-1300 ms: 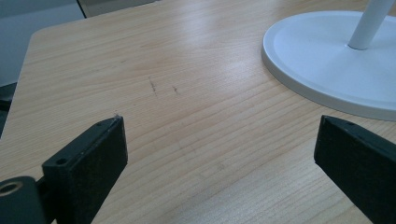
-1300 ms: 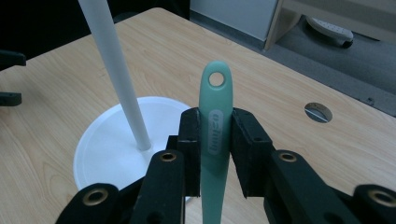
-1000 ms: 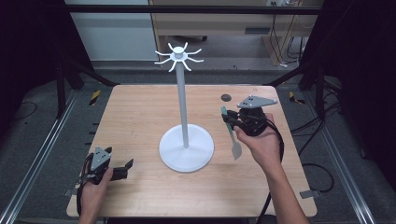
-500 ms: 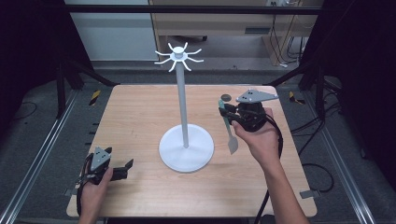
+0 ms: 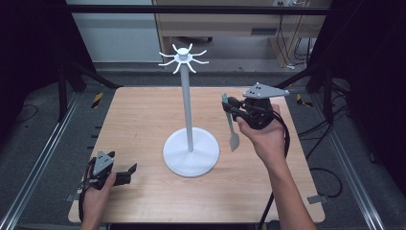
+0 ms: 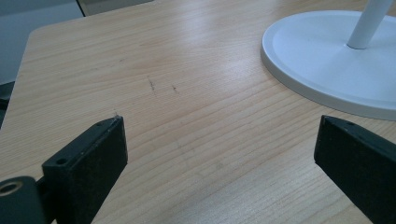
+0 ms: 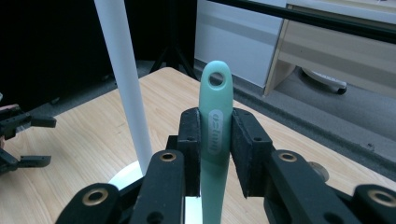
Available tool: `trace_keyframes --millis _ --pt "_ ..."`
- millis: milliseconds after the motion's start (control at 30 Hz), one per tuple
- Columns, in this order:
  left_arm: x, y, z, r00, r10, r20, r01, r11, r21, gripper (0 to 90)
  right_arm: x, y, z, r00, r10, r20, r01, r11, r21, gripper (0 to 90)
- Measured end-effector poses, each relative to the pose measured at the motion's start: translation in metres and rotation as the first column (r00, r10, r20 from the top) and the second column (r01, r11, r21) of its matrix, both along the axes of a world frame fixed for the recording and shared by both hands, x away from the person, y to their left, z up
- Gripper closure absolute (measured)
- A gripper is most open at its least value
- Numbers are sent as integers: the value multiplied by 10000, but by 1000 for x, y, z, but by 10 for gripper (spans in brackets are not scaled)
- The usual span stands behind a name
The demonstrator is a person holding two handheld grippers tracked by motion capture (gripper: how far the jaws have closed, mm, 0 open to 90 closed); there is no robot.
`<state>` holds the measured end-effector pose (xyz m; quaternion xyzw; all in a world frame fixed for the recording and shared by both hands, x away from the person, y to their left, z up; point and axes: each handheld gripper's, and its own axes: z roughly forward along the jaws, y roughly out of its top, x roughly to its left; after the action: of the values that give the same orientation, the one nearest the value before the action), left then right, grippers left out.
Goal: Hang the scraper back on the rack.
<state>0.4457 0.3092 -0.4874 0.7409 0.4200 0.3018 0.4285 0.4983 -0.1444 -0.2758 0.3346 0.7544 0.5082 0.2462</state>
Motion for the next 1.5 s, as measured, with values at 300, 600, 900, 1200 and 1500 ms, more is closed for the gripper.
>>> trace_keyframes --millis 300,600,900,1200,1500 --pt "0 1 0 10000 -2 6 2 10000 26 22 -4 3 14 9995 63 304 -67 9999 143 745" --pt "0 0 0 10000 2 21 -2 10000 35 22 -6 7 24 9985 130 537 -142 9996 224 745" --pt "-1 1 0 10000 32 5 -32 10000 37 22 -8 10 38 9969 161 773 -183 9995 269 745" --pt "0 1 0 10000 14 -12 -14 10000 34 22 -9 16 51 9946 235 1013 -254 9995 172 745" --pt "0 0 0 10000 -2 1 2 10000 35 22 -11 22 57 9919 308 1233 -327 9994 139 745"
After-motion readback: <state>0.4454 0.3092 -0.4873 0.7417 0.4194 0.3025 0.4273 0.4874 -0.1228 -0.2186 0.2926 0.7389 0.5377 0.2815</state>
